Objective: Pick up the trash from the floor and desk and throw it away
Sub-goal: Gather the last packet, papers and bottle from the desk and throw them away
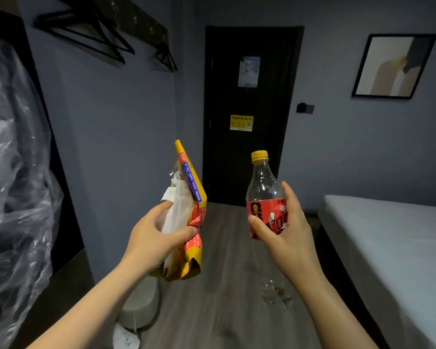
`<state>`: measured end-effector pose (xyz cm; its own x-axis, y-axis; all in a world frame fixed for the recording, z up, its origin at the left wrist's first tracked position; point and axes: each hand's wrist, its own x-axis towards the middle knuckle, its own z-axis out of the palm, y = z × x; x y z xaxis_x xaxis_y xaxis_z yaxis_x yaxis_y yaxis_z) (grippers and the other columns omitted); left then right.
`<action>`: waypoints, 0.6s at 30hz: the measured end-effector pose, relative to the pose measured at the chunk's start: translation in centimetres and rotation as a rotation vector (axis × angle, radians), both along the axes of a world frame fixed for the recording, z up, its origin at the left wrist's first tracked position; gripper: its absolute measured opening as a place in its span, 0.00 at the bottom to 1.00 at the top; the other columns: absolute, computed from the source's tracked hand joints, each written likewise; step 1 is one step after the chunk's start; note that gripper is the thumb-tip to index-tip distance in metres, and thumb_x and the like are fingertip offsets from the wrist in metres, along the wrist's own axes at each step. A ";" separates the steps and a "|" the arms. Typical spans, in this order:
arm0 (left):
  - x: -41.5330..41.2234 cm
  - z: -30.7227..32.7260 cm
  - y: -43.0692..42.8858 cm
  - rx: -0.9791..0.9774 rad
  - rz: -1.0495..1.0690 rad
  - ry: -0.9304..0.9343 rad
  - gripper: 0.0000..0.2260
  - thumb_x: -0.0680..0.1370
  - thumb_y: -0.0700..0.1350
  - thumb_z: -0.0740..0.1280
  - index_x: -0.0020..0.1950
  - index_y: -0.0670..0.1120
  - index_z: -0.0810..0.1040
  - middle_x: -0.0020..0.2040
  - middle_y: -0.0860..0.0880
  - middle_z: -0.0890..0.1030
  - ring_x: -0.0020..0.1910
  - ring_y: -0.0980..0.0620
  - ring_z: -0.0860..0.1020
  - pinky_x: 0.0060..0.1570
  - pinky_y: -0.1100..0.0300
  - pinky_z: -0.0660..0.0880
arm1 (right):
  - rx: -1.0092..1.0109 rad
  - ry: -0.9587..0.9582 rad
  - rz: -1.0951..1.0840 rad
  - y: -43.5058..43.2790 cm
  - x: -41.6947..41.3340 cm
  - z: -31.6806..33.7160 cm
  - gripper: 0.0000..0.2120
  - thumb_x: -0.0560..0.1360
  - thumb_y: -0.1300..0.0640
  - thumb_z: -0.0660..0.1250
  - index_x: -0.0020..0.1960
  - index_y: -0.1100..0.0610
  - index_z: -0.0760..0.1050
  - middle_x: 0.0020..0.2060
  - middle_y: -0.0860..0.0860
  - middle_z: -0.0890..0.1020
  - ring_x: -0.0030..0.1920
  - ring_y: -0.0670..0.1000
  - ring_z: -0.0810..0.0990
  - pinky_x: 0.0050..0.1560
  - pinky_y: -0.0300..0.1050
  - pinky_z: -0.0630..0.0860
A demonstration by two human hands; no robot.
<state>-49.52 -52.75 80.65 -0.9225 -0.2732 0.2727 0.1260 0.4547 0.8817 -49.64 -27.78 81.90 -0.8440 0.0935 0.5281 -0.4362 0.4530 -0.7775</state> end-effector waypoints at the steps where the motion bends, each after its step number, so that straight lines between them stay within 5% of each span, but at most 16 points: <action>1: -1.8 0.1 0.4 -0.005 0.006 -0.003 0.41 0.56 0.64 0.73 0.68 0.57 0.71 0.61 0.58 0.76 0.57 0.54 0.75 0.47 0.59 0.72 | 0.001 -0.005 0.009 0.5 -2.0 0.0 0.43 0.68 0.39 0.71 0.73 0.33 0.48 0.61 0.33 0.63 0.55 0.34 0.70 0.47 0.28 0.67; 11: -16.7 -1.7 1.6 0.012 0.080 -0.044 0.39 0.62 0.59 0.78 0.71 0.54 0.68 0.63 0.57 0.73 0.58 0.54 0.73 0.48 0.58 0.71 | 0.040 -0.048 0.081 2.3 -19.0 -1.4 0.42 0.68 0.40 0.71 0.74 0.36 0.49 0.68 0.42 0.67 0.62 0.43 0.71 0.54 0.36 0.71; 18: -28.1 -3.5 -0.9 0.019 0.089 -0.053 0.36 0.64 0.58 0.77 0.69 0.55 0.69 0.57 0.61 0.71 0.52 0.59 0.72 0.41 0.64 0.69 | 0.055 -0.073 0.071 0.1 -29.9 -3.3 0.43 0.68 0.40 0.71 0.74 0.37 0.50 0.67 0.43 0.67 0.61 0.44 0.72 0.54 0.37 0.73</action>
